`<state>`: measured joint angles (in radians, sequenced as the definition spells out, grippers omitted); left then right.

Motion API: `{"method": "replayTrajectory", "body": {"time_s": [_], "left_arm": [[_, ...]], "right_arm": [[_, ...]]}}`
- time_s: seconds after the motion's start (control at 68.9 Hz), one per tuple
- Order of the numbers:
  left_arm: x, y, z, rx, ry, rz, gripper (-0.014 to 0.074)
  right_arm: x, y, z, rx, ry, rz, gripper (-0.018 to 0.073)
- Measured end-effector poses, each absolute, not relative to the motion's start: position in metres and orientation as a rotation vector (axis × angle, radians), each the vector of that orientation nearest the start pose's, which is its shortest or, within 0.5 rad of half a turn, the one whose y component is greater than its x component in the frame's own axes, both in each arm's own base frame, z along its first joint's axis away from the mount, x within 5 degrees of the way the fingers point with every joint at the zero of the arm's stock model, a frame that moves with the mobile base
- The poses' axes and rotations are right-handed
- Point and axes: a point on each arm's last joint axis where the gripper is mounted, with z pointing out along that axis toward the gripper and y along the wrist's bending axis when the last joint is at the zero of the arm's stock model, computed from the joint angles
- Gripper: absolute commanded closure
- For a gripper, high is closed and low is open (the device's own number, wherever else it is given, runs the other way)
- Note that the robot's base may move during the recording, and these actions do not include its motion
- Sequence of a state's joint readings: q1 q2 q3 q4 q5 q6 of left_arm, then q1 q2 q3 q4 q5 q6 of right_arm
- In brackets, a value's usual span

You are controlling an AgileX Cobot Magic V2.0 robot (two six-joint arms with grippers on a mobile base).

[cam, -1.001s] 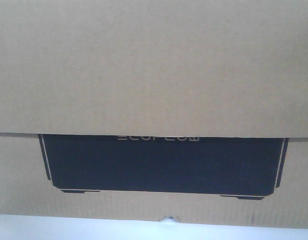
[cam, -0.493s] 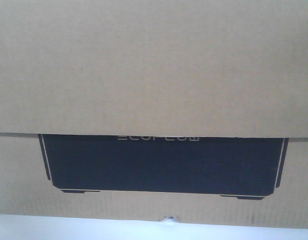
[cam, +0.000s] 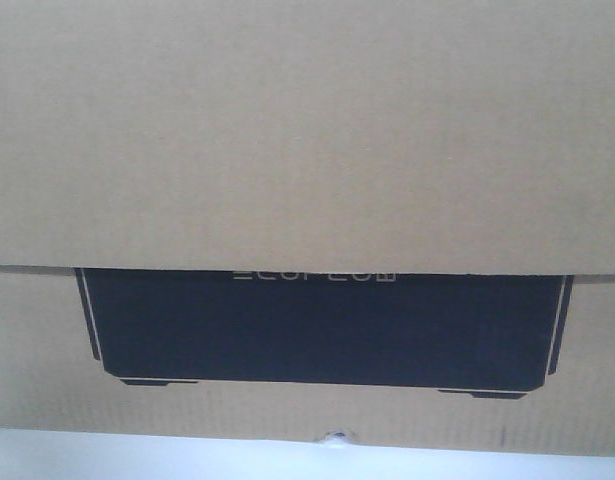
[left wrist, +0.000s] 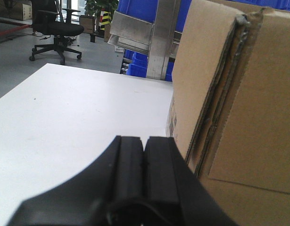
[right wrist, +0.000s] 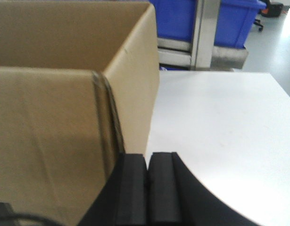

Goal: Grab box from left shelf to table start

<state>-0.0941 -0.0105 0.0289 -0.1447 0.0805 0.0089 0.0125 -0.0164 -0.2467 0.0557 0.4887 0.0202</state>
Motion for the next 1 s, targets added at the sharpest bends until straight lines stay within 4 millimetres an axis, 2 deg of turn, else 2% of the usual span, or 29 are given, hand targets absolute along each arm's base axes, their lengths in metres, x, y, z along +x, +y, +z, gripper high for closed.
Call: {"method": "replayTrajectory", "body": {"time_s": [0.261, 0.406, 0.711, 1.001], "left_arm": [[0.056, -0.006, 0.197, -0.024, 1.585, -0.189, 0.0699], [0.056, -0.006, 0.197, -0.024, 1.585, -0.189, 0.0699], [0.056, -0.006, 0.197, -0.024, 1.582, -0.188, 0.0699], [0.056, -0.006, 0.197, -0.024, 1.582, -0.188, 0.0699]], "right_arm": [[0.051, 0.0, 0.209, 0.082, 1.681, 0.052, 0.0503], [0.056, 0.0, 0.192, 0.15, 1.648, 0.116, 0.0503], [0.056, 0.0, 0.191, 0.178, 1.638, 0.144, 0.0503], [0.056, -0.001, 0.191, 0.136, 1.642, 0.091, 0.0503]]}}
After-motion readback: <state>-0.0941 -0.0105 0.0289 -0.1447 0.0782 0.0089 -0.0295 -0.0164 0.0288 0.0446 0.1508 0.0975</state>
